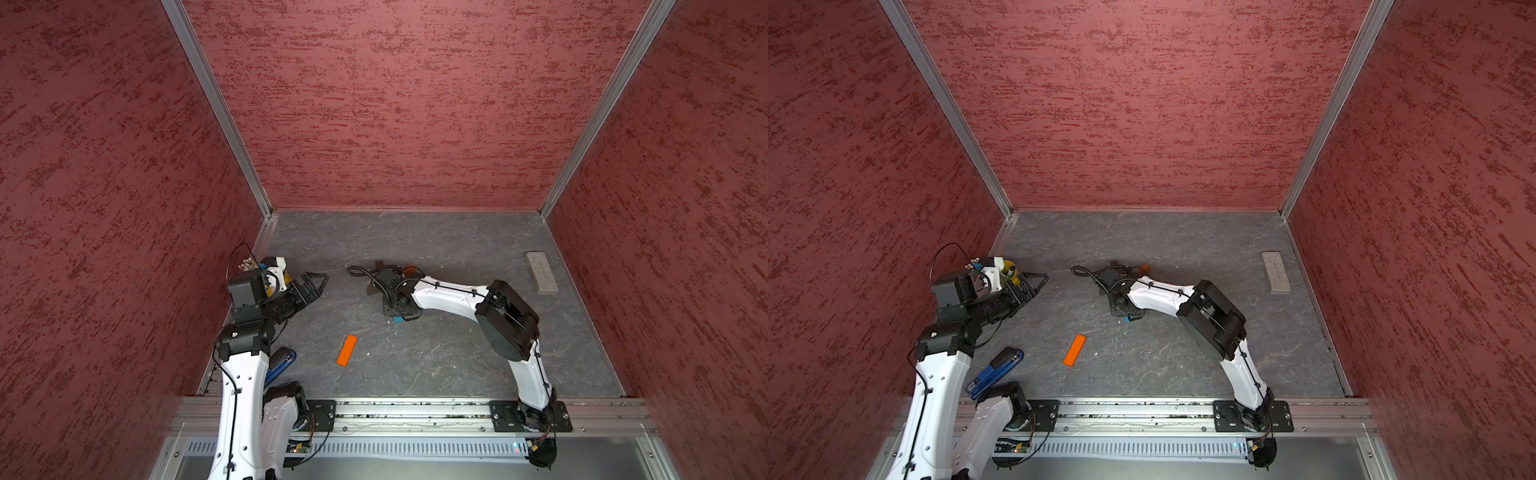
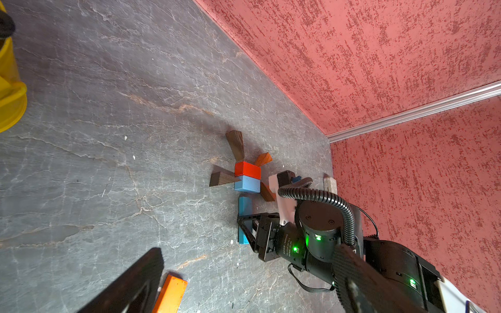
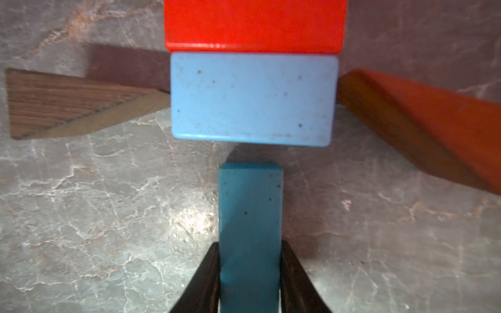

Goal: Assemble a small pinwheel with building blocks
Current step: Assemble the building block at the center of the board.

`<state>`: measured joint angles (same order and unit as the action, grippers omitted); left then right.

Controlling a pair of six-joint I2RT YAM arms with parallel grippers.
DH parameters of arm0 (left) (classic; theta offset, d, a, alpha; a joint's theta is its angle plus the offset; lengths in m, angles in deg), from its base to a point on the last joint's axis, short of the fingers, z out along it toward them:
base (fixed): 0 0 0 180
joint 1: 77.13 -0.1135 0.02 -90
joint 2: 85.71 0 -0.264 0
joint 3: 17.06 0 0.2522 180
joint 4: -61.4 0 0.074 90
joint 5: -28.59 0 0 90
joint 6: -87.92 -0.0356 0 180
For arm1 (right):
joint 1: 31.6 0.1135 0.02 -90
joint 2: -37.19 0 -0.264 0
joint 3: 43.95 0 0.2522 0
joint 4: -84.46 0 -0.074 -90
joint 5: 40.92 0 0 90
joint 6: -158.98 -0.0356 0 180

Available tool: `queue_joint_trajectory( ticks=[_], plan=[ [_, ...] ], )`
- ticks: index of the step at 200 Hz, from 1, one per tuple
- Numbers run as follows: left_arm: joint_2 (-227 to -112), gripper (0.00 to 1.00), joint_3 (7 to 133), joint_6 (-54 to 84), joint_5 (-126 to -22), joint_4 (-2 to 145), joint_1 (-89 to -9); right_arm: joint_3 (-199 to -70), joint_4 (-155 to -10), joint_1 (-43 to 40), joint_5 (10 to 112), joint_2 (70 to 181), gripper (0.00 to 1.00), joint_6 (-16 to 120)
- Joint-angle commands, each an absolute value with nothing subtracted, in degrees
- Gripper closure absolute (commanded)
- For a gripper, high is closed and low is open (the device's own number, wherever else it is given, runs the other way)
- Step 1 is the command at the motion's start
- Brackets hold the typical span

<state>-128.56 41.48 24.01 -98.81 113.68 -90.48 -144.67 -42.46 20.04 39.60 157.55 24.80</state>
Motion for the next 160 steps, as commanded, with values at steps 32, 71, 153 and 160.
queue_joint_trajectory(
  ticks=[32,71,153,160],
  plan=[
    [-128.4,0.0,41.7,23.2,-99.8,112.2,-90.0,-145.3,-43.2,19.8,37.9,157.5,0.53,24.0],
    [-128.3,0.0,41.8,23.2,-99.9,112.4,-90.0,-143.4,-44.1,20.3,37.5,155.0,0.57,23.6],
    [-127.6,0.0,44.2,15.0,-95.5,116.8,-85.3,-130.4,-50.8,23.1,26.6,134.1,0.56,26.2],
    [-127.7,0.0,44.6,13.6,-93.8,117.7,-83.2,-128.8,-52.4,22.9,26.8,132.0,0.55,27.0]
  ],
)
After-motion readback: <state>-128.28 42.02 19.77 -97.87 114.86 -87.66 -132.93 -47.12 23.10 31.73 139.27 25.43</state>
